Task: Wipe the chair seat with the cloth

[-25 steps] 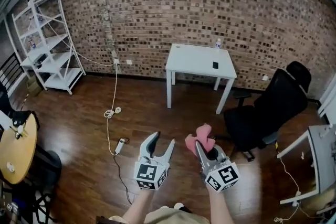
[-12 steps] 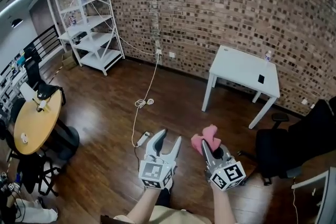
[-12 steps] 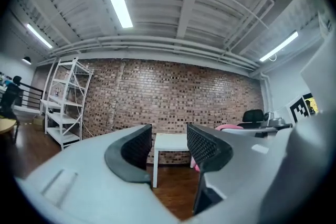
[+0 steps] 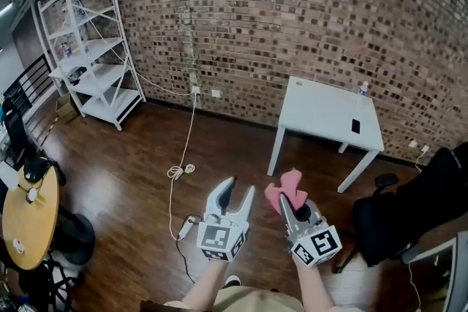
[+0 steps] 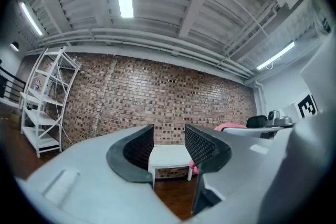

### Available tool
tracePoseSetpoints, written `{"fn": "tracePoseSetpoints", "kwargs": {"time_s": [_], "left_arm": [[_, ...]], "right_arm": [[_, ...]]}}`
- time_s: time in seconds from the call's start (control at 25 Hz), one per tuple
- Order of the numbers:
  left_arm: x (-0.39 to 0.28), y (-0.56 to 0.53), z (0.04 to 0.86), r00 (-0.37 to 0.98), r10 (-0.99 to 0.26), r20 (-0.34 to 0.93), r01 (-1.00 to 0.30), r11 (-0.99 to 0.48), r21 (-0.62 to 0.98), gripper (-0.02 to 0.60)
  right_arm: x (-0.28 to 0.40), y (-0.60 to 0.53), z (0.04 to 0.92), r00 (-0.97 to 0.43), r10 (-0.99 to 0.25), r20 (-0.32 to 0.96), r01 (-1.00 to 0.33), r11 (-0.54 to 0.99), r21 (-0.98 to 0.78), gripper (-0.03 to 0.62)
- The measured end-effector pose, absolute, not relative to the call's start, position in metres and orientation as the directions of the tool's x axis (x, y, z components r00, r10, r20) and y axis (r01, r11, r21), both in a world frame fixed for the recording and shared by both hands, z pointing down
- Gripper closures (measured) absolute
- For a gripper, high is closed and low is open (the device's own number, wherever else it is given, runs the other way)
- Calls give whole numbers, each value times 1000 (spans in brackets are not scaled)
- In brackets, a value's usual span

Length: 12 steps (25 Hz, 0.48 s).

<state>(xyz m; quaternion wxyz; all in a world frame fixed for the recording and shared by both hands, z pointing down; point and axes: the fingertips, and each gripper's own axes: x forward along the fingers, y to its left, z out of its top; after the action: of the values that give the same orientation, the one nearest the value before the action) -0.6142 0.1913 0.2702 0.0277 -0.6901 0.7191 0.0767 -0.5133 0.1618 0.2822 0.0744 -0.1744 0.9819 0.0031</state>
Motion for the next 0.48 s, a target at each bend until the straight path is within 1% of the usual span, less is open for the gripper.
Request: {"fn": "tracePoseSetpoints", "kwargs": {"time_s": [0.12, 0.2, 0.36, 0.48], "left_arm": [[-633, 141, 274, 6, -991, -135, -997, -16, 70, 413], [-630, 102, 278, 71, -990, -121, -994, -81, 78, 413], [-585, 18, 290, 224, -971, -88, -968, -232, 96, 413], [-537, -43, 292, 332, -940, -74, -937, -338, 86, 413]], "right_arm": [[-519, 118, 282, -894, -424, -143, -426, 905, -19, 577], [-509, 86, 286, -867, -483, -121, -484, 875, -23, 577], [-466, 16, 298, -802, -590, -94, -588, 807, -51, 577], [-425, -34, 297, -734, -668, -127, -665, 744, -65, 579]]}}
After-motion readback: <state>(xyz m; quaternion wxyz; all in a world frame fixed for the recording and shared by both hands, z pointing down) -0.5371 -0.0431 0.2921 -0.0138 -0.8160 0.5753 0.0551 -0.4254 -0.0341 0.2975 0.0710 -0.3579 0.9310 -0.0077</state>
